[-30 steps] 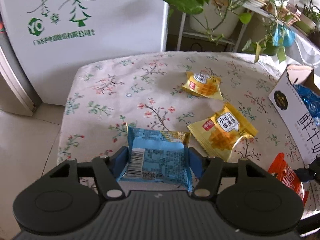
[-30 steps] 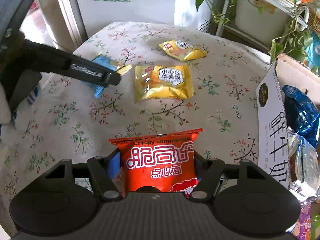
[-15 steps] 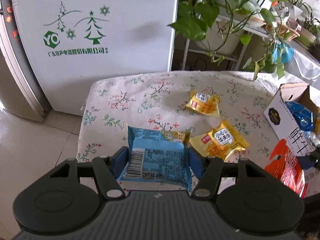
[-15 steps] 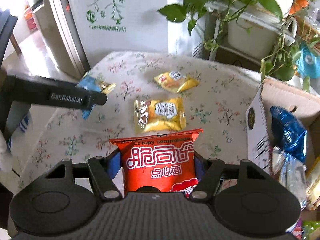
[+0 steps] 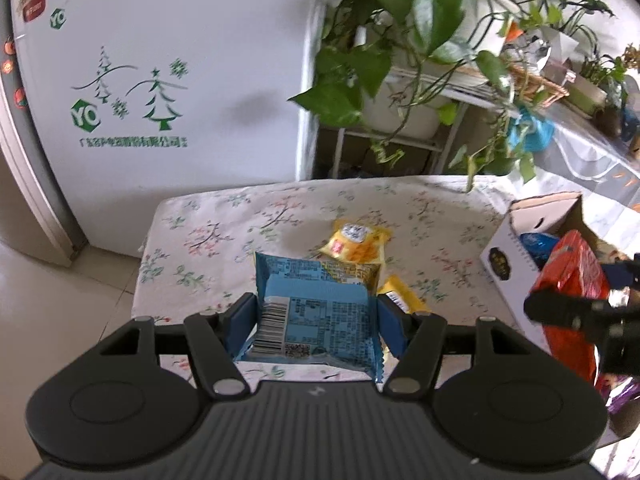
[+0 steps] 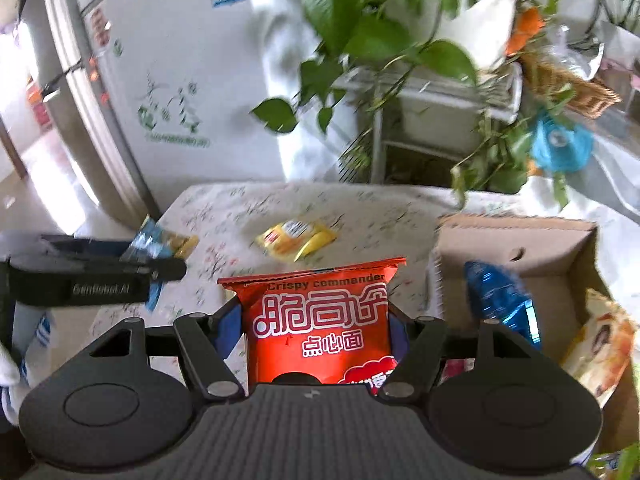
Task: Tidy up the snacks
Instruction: 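Lift both bags and carry them toward the cardboard box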
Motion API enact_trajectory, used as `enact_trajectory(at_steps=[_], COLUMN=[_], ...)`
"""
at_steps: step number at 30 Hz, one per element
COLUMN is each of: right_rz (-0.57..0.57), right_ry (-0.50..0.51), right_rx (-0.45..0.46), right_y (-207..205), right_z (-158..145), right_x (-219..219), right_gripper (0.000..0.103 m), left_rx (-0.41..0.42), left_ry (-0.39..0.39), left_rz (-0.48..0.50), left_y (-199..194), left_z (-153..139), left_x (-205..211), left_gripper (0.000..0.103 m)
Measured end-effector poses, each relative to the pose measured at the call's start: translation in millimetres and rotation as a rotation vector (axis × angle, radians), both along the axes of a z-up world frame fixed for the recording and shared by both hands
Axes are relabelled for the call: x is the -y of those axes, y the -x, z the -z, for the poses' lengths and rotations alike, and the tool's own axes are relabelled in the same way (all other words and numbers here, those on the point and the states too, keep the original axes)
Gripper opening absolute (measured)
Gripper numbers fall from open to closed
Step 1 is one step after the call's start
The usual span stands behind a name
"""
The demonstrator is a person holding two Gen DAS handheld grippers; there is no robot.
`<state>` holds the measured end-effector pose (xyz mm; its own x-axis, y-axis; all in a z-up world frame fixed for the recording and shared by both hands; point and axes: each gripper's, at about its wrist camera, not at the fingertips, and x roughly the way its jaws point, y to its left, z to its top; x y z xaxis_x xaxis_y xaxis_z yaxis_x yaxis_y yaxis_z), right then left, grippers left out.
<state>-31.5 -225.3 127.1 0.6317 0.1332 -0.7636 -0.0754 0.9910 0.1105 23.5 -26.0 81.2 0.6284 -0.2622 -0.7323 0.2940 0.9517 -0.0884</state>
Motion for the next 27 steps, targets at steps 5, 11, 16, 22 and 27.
enact_trajectory(at_steps=[5, 11, 16, 22, 27], right_rz=[0.04, 0.089, 0.142, 0.234, 0.315], right_ry=[-0.015, -0.024, -0.039, -0.072, -0.091], right_rx=[0.033, 0.058, 0.096, 0.141, 0.155], right_y=[2, 4, 9, 18, 23], right_z=[-13, -25, -40, -53, -55], right_x=[21, 45, 71, 110, 136], right_gripper=[0.076, 0.076, 0.076, 0.076, 0.076], left_rx=[0.012, 0.021, 0.029, 0.032, 0.011], left_ry=[0.02, 0.036, 0.062, 0.073, 0.114], left_rz=[0.041, 0.101, 0.159, 0.228, 0.261], left_y=[7, 18, 35, 50, 56], left_z=[-8, -17, -22, -23, -22], left_x=[16, 38, 59, 90, 114], left_gripper=[0.063, 0.063, 0.063, 0.063, 0.063])
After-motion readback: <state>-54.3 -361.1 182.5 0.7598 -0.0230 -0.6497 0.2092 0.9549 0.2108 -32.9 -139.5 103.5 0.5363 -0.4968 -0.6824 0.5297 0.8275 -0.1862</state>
